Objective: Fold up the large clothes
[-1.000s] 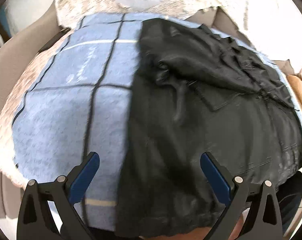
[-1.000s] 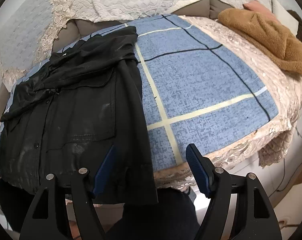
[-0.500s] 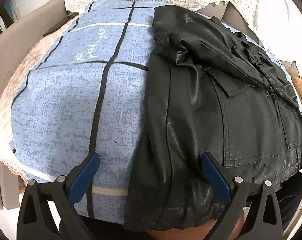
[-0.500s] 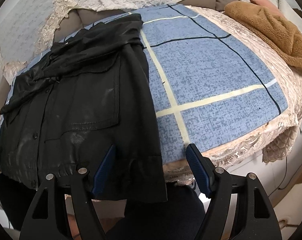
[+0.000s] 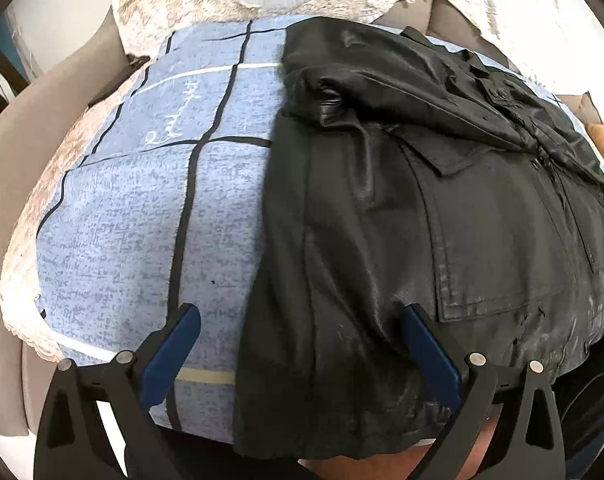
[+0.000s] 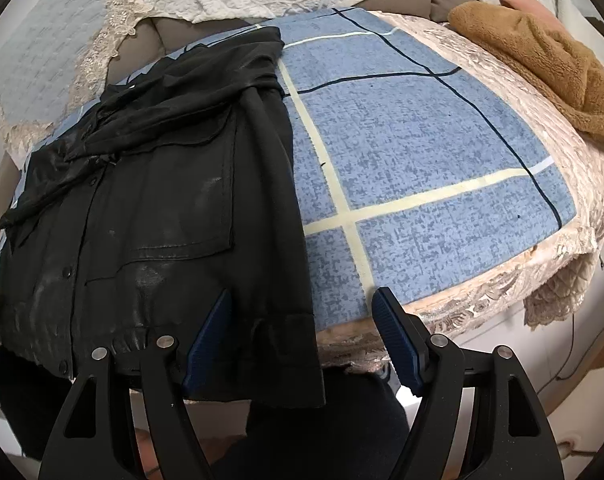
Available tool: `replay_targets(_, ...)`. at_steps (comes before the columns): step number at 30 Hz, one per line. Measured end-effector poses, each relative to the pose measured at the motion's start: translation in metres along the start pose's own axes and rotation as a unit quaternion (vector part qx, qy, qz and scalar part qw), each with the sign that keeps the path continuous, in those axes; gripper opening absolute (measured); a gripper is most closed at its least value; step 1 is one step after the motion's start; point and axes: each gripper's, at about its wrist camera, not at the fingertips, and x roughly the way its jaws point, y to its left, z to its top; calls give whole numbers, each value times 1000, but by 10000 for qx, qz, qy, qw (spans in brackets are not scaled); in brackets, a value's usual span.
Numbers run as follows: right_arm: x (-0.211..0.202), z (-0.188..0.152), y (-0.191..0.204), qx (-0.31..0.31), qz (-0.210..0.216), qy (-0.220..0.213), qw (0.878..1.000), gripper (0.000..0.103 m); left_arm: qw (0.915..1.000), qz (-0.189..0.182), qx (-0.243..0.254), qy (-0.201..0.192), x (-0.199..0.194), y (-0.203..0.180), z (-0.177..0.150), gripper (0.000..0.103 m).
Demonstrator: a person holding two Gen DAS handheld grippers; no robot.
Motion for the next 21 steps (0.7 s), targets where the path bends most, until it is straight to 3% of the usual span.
replay_targets(21,15,6,9,-19,-272,370,9989,79,9999,-66,52,-56,3,4,-16,103)
